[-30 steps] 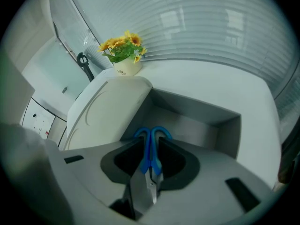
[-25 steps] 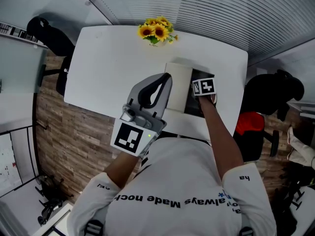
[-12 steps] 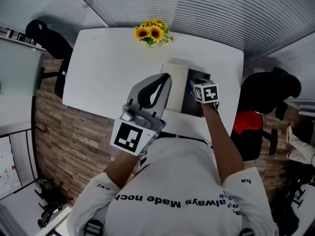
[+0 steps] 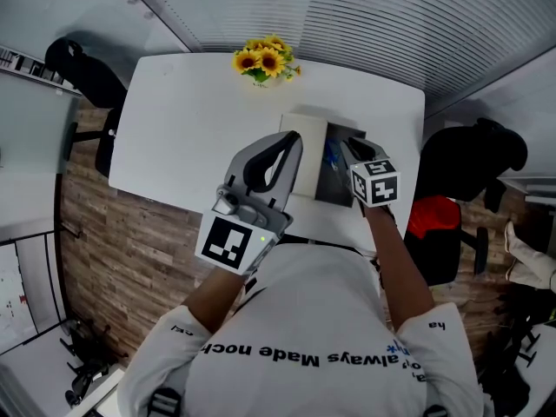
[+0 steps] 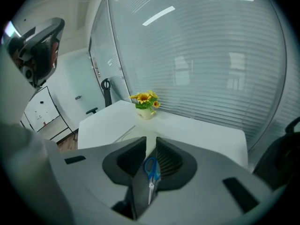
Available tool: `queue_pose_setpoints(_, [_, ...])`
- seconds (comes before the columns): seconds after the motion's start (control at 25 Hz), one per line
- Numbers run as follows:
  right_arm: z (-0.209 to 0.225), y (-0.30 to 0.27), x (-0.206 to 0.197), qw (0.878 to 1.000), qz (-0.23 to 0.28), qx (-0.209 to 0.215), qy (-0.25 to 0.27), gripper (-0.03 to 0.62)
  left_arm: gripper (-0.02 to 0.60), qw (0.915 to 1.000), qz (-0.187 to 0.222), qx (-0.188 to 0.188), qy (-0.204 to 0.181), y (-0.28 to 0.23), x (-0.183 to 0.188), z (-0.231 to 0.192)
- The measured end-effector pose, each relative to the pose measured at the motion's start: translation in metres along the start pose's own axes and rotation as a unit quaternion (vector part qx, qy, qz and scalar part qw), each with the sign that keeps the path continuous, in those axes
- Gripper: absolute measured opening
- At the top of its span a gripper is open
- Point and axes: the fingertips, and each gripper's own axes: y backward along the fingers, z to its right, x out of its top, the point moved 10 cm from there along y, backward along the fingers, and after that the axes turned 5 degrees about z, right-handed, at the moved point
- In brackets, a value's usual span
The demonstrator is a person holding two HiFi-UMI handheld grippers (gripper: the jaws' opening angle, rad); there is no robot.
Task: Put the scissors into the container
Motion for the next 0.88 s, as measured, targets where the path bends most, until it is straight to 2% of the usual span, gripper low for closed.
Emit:
queue_pose_setpoints(0.36, [-0.013, 0.061, 0.038, 0.995, 0.08, -0.011, 0.058, 0.064, 0.025, 0.9999, -0.007, -0.007, 0.003, -0.003, -0.005, 0.006])
queue_pose_setpoints(0.88, [-0.027, 0.141, 0.082, 0.978, 0.175, -0.011, 0.111, 0.032, 0.025, 0.9999, -0.003, -0.013, 0.001, -0.008, -0.001, 0.012])
